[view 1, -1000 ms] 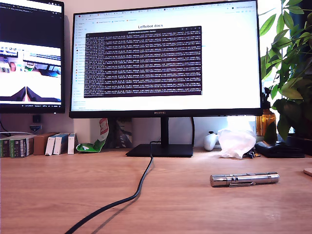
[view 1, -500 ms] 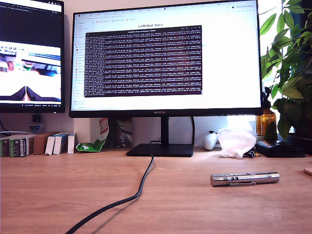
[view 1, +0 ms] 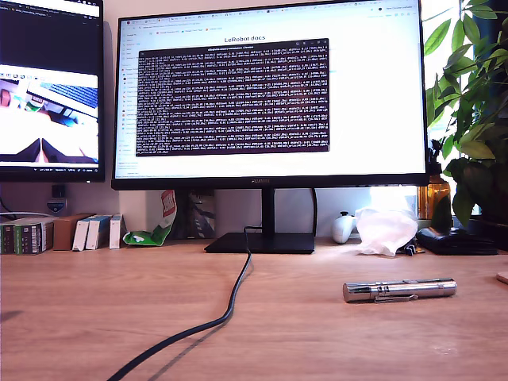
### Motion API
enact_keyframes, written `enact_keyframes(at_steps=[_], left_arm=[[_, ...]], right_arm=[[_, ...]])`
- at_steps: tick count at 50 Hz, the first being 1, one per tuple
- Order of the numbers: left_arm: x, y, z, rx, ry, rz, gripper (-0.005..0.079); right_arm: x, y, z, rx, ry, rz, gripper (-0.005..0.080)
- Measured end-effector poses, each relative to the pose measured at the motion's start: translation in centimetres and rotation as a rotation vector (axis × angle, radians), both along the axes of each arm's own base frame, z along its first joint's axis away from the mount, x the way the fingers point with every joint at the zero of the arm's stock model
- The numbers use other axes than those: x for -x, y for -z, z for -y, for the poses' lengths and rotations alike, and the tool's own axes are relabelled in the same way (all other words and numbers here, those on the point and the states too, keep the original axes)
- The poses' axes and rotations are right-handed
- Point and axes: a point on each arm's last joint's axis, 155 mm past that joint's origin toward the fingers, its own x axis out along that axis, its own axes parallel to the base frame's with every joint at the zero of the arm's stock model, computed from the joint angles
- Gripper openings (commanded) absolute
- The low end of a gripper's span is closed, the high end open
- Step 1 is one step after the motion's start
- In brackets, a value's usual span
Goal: Pick the metallic laser pointer with your right arm, pass it to your left arm, then place it down to the left side of the table
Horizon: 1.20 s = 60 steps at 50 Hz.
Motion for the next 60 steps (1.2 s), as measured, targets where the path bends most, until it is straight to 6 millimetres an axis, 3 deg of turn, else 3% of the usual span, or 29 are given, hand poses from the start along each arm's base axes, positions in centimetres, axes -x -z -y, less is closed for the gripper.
enact_keyframes(at_steps=[3, 7, 11, 22, 29, 37, 42, 48, 54, 60], left_arm=[[1.0, -1.4, 1.5, -0.043, 0.097, 0.028, -0.0019], [1.9, -3.7, 2.7, -0.082, 0.172, 0.069, -0.0019], [2.2, -4.6, 3.5, -0.130, 0.233, 0.082, -0.0019], [0.6, -1.7, 5.1, -0.201, 0.388, -0.098, -0.0019], [-1.0, -1.6, 5.5, -0.259, 0.446, -0.143, -0.0019], [-2.8, -1.7, 6.2, -0.348, 0.496, -0.184, -0.0019], [-4.3, -0.3, 6.3, -0.433, 0.504, -0.257, -0.0019], [-5.4, 2.7, 6.0, -0.604, 0.517, -0.346, -0.0019], [-5.5, 6.0, 5.8, -0.750, 0.553, -0.456, -0.0019], [-5.5, 7.9, 5.9, -0.818, 0.591, -0.522, -0.0019]], right_arm=[[-0.1, 0.2, -0.8, 0.142, -0.058, -0.009, -0.0011], [-1.4, -1.2, -1.3, 0.228, -0.105, -0.029, -0.0011], [-2.8, -1.3, -1.3, 0.317, -0.133, -0.059, -0.0011], [-5.4, 3.5, -2.4, 0.460, -0.301, -0.324, -0.0011], [-5.9, 5.6, -3.4, 0.554, -0.417, -0.411, -0.0011], [-6.4, 6.4, -4.0, 0.672, -0.485, -0.430, -0.0011], [-7.5, 8.0, -3.6, 0.783, -0.496, -0.448, -0.0011], [-7.9, 11.2, -2.8, 0.928, -0.527, -0.499, -0.0011], [-8.1, 13.2, -2.7, 1.038, -0.567, -0.511, -0.0011], [-8.2, 14.3, -2.6, 1.173, -0.604, -0.478, -0.0011]])
